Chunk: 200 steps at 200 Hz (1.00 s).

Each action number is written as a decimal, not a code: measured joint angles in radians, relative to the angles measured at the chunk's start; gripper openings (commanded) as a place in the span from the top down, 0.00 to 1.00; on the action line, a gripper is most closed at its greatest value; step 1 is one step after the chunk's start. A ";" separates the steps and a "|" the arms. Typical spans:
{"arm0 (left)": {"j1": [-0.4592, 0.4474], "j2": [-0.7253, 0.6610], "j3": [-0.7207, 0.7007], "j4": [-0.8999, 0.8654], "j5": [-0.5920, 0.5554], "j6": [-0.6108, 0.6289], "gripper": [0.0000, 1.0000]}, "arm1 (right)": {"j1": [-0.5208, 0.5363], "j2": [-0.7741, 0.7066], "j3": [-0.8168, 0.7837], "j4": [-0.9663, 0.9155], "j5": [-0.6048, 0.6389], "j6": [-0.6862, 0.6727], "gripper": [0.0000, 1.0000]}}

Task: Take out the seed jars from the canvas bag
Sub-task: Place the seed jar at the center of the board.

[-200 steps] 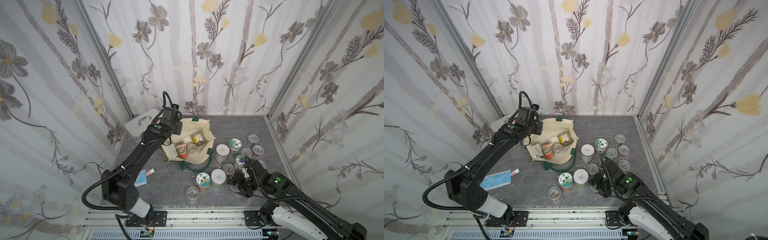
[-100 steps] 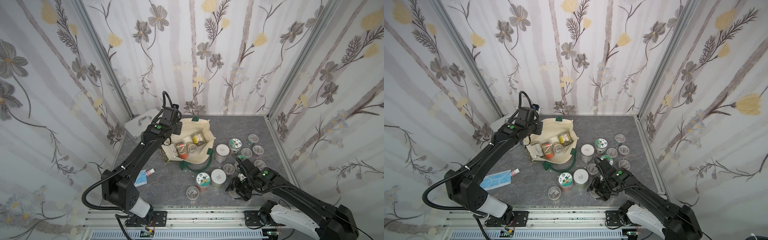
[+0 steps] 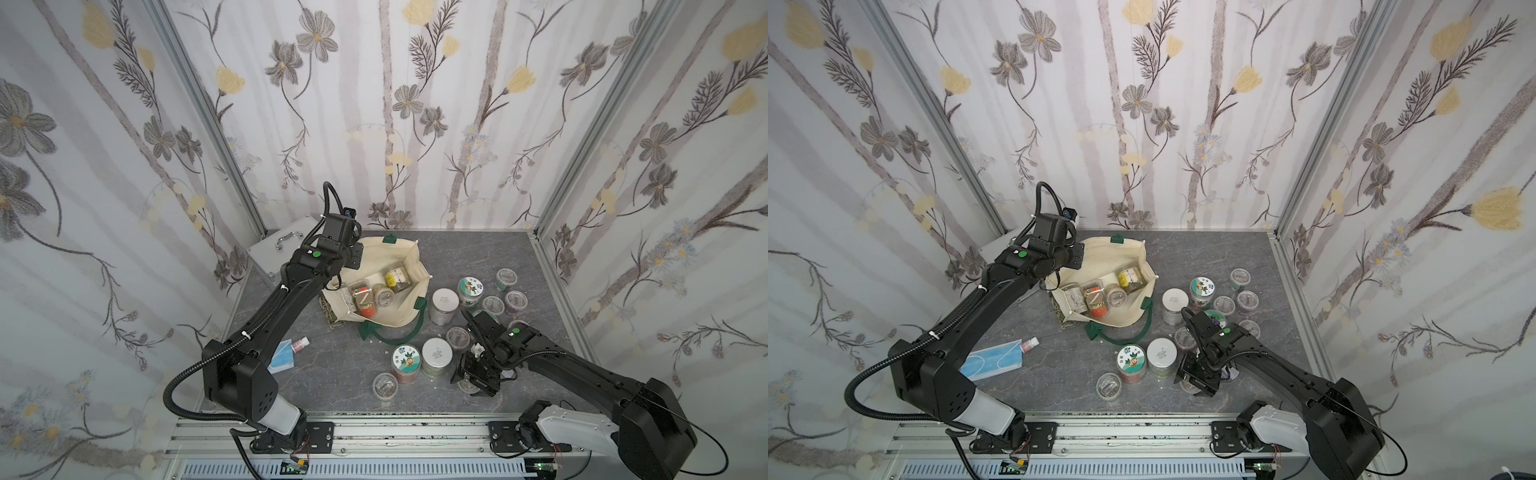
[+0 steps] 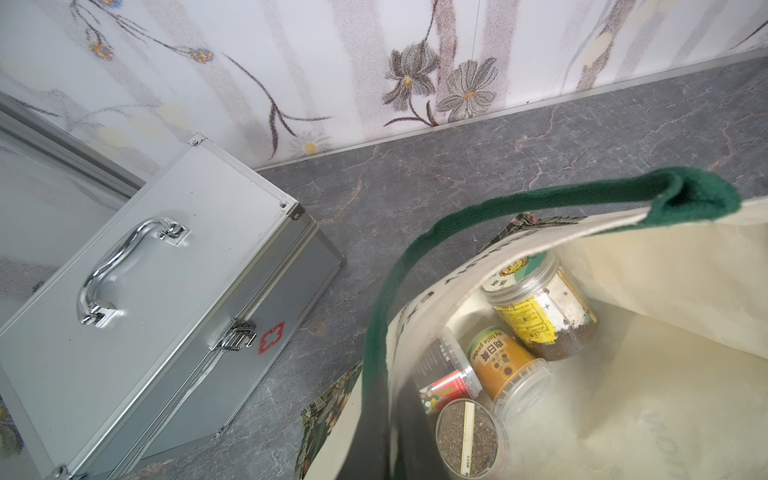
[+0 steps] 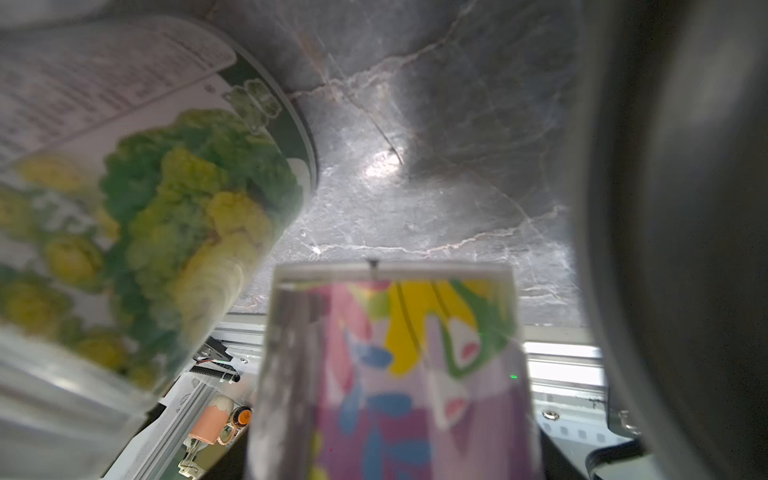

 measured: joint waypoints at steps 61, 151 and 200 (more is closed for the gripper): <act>0.009 0.000 0.000 0.000 0.015 -0.004 1.00 | -0.132 -0.052 0.045 -0.122 0.114 -0.074 0.36; 0.009 0.008 0.002 0.000 0.021 -0.008 1.00 | -0.091 -0.082 0.112 -0.168 0.106 -0.109 0.35; 0.009 0.010 0.002 0.001 0.022 -0.008 1.00 | 0.014 0.006 0.130 -0.156 0.091 -0.100 0.34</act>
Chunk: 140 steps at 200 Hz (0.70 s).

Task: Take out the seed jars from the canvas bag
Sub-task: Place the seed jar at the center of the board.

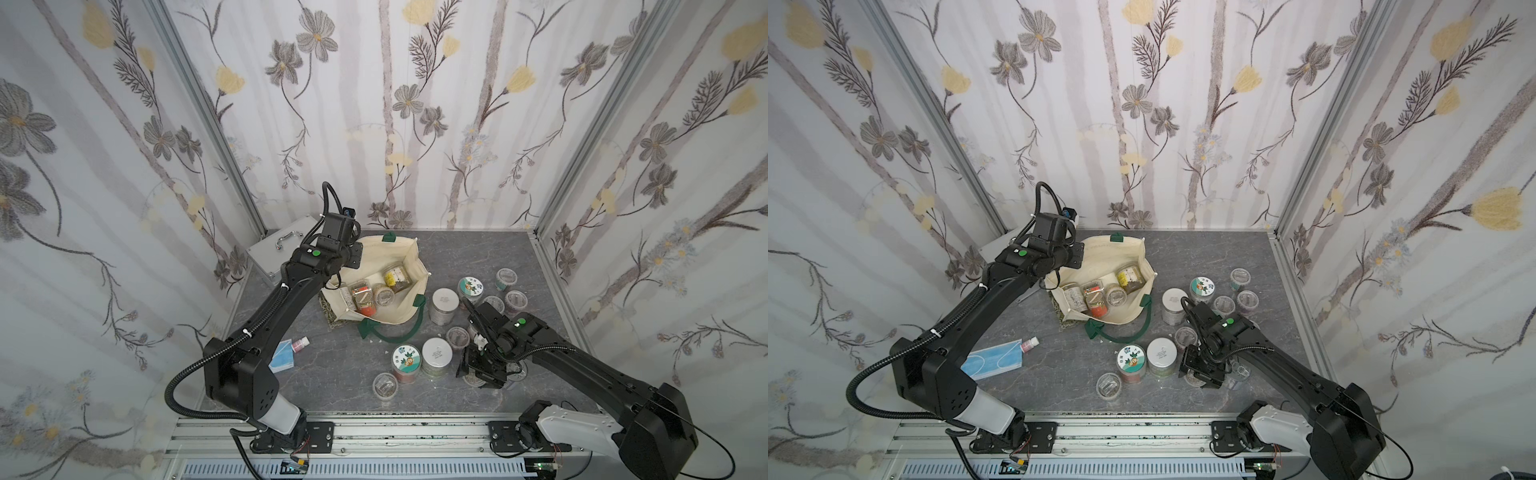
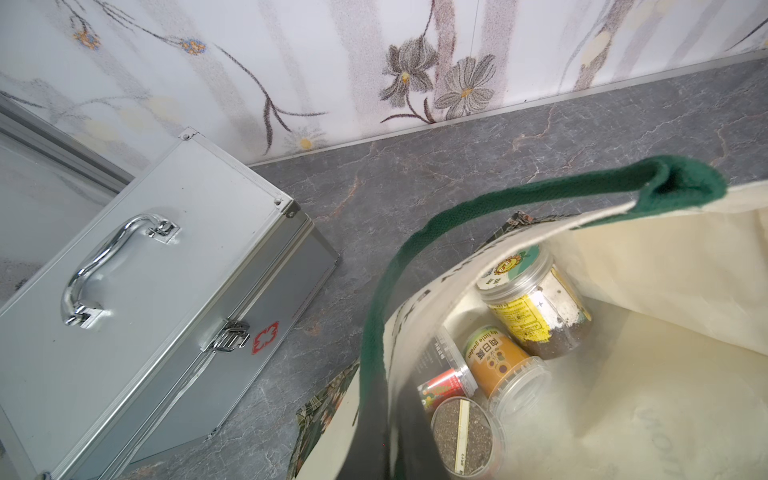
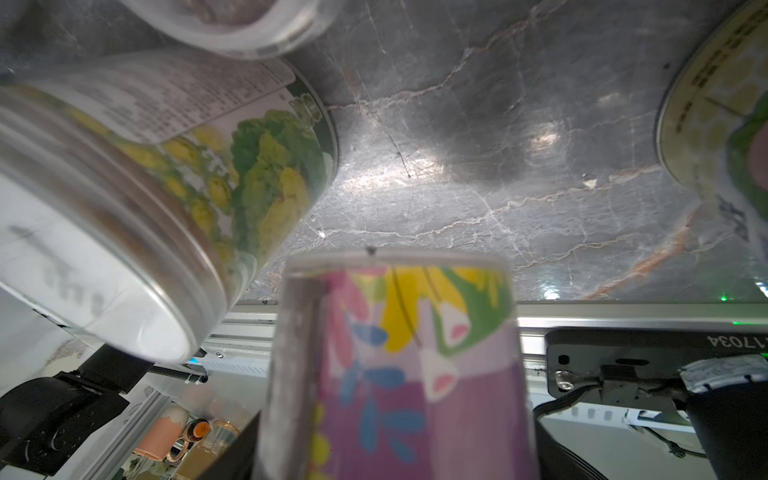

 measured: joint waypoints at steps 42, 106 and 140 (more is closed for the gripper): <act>0.000 0.002 0.000 0.000 0.000 0.000 1.00 | 0.015 0.053 -0.005 0.027 -0.015 0.000 0.34; 0.000 0.002 0.000 0.000 0.000 0.000 1.00 | 0.023 0.130 -0.016 0.050 -0.037 -0.027 0.31; 0.000 0.004 0.000 0.000 0.001 0.000 1.00 | 0.022 0.174 -0.020 0.061 -0.037 -0.053 0.30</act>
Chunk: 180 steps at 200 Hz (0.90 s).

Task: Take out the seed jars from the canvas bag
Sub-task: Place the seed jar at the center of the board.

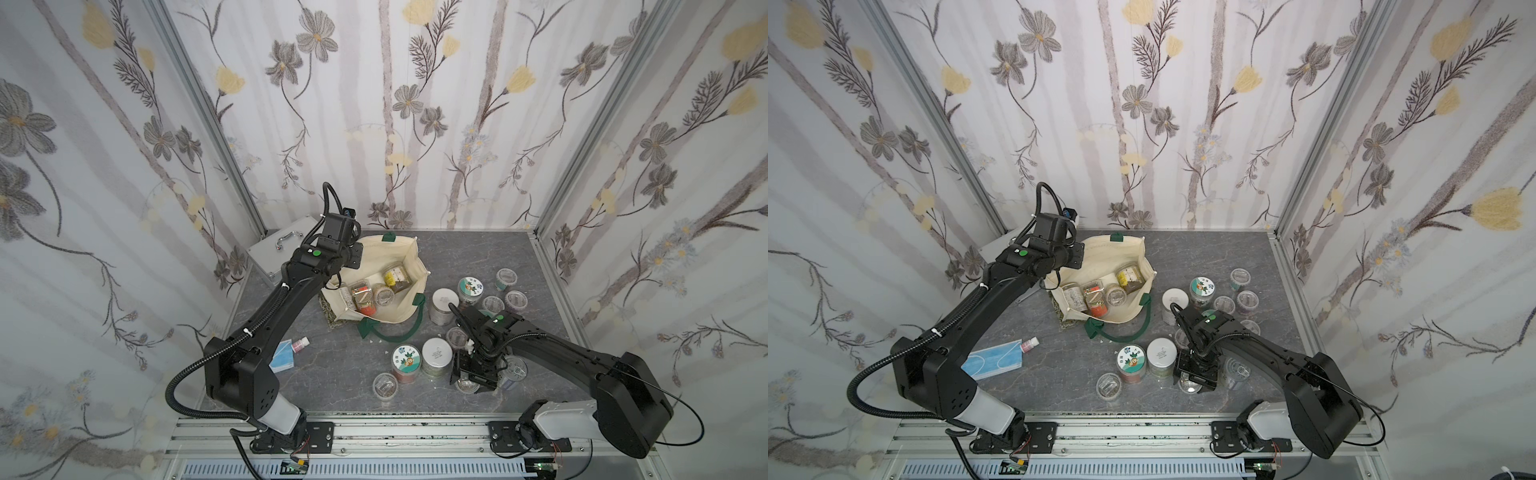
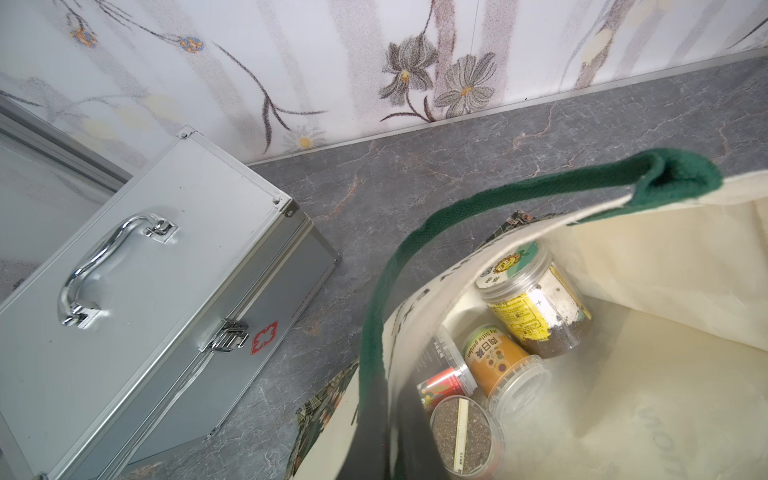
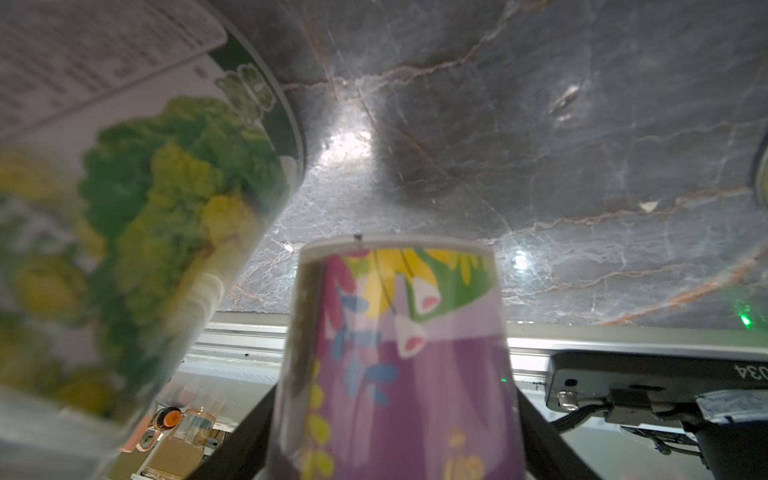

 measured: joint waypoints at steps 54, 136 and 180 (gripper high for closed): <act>0.000 0.001 0.000 0.000 0.002 0.000 1.00 | -0.023 0.048 -0.006 0.008 0.002 -0.044 0.28; 0.000 0.001 0.000 0.000 0.004 0.000 1.00 | -0.105 0.022 0.096 -0.043 0.071 -0.097 0.06; 0.000 -0.013 -0.003 0.000 0.029 0.000 1.00 | -0.106 -0.106 0.167 -0.111 0.093 -0.126 0.00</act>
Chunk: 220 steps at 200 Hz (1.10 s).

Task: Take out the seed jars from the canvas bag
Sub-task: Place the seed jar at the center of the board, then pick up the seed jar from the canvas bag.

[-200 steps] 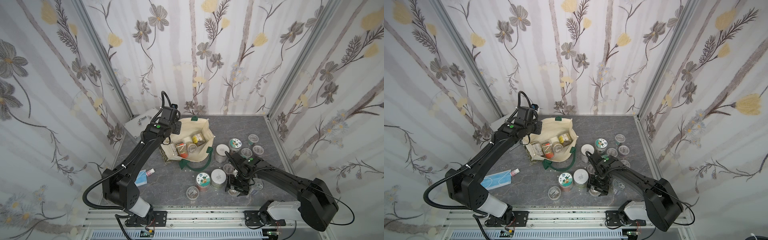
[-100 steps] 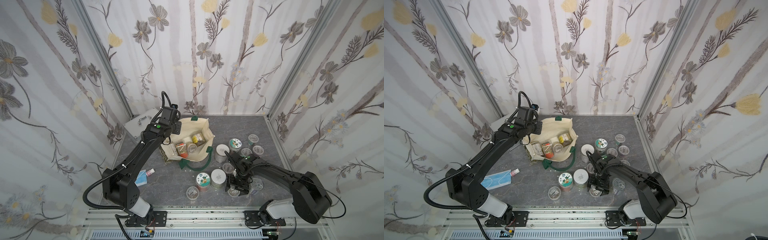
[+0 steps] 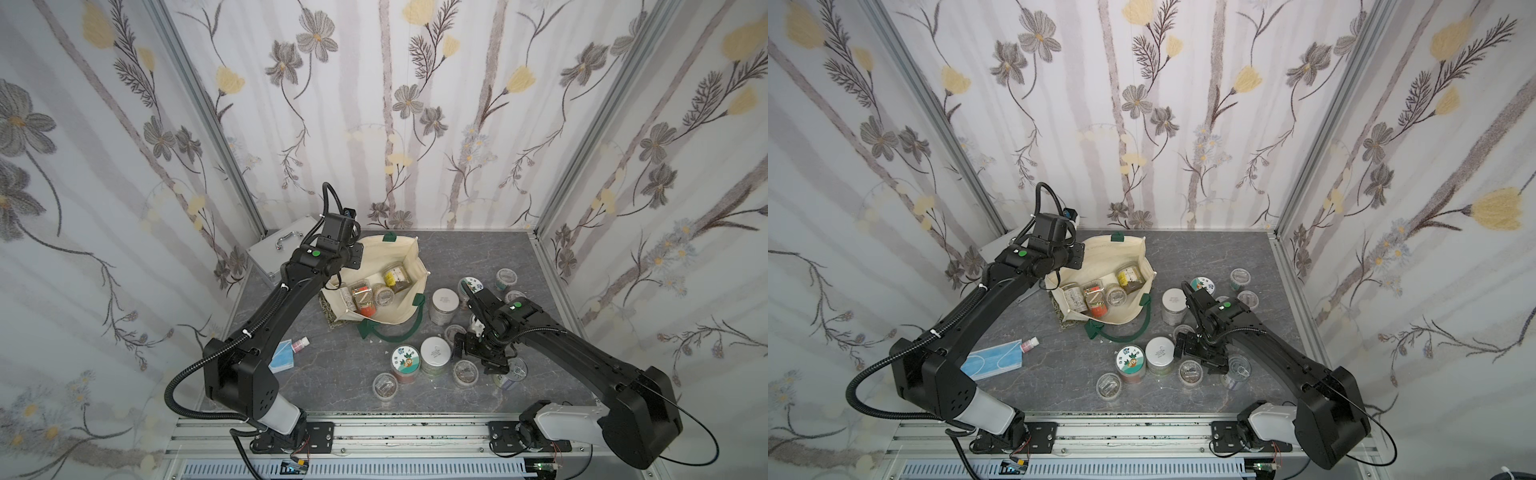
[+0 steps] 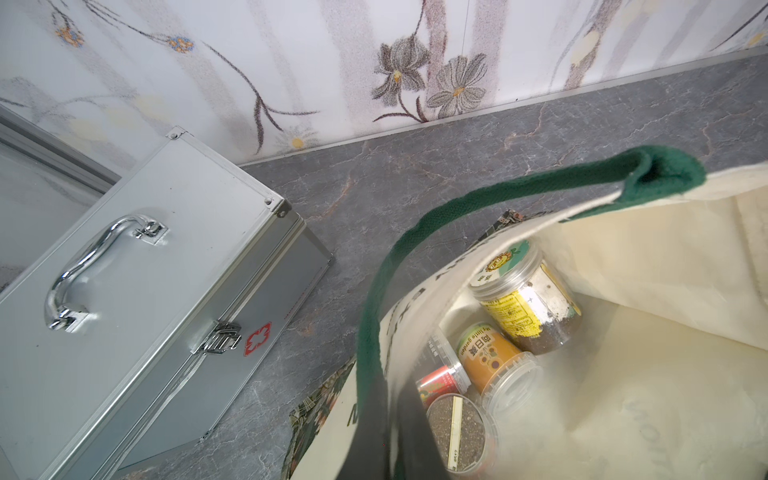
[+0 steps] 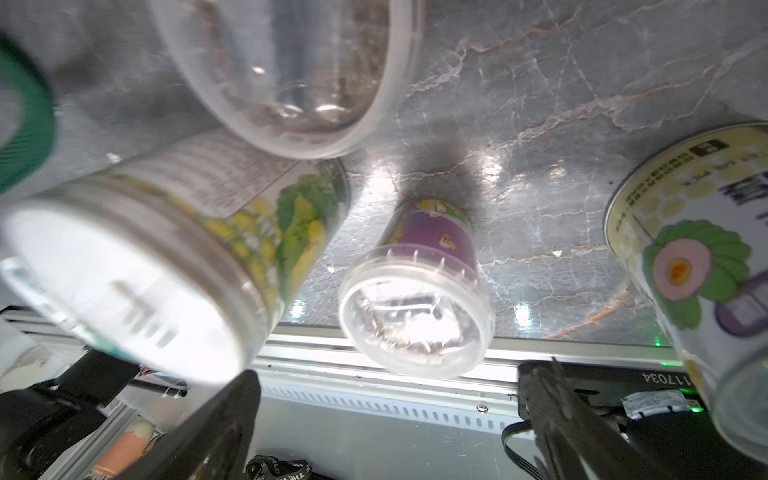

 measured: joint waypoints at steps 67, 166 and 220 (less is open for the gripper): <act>-0.010 -0.026 -0.014 0.003 0.036 0.000 1.00 | 0.129 -0.010 0.356 0.093 0.071 -0.068 0.00; -0.042 -0.042 -0.033 0.015 0.031 0.021 1.00 | 0.312 0.587 0.878 0.425 0.447 -0.325 0.00; -0.042 -0.042 -0.032 0.015 0.016 0.021 1.00 | 0.277 0.781 0.939 0.477 0.625 -0.393 0.04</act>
